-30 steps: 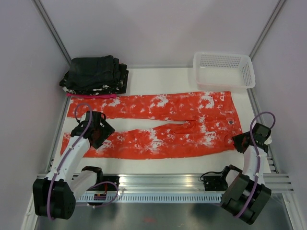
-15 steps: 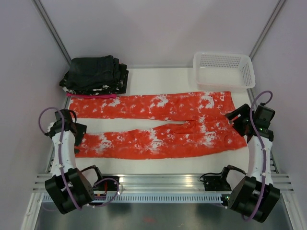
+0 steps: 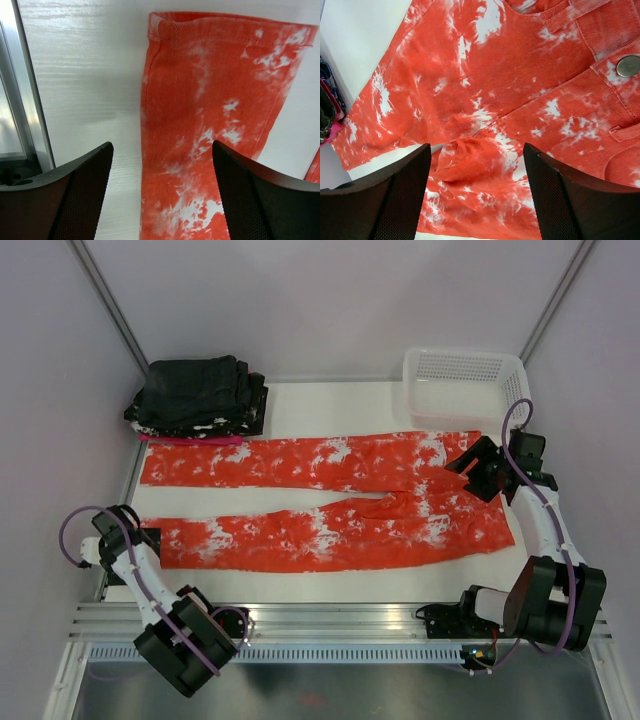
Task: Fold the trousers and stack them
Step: Fold the trousers
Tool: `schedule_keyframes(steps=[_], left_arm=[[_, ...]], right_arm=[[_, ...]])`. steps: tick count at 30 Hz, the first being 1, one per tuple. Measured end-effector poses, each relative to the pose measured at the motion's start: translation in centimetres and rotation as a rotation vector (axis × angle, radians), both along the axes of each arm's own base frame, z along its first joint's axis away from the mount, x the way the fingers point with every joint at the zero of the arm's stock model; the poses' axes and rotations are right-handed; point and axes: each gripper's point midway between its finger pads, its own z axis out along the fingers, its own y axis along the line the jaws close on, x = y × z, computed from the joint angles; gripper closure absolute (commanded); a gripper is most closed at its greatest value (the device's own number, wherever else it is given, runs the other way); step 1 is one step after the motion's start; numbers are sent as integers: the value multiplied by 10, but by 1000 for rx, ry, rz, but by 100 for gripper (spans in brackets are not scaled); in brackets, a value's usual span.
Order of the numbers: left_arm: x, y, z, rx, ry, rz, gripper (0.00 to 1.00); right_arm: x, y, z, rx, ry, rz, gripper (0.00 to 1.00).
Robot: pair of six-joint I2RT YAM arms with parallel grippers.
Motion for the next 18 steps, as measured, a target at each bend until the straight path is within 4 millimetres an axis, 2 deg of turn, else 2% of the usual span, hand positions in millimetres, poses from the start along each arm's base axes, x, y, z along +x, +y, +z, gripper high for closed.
schedule_keyframes(steps=[5, 13, 15, 16, 18], left_arm=[[4, 10, 3, 69, -38, -3, 22], [1, 10, -26, -14, 51, 9, 25], [0, 11, -31, -22, 54, 19, 33], [1, 11, -33, -24, 48, 24, 40], [3, 12, -33, -20, 32, 29, 46]], right_arm=[[0, -1, -1, -3, 3, -3, 20], [-5, -11, -8, -50, 43, -50, 20], [-6, -14, -9, -56, 49, -70, 20], [-6, -16, -8, -55, 51, -87, 20], [-6, -22, -6, -61, 50, -133, 20]])
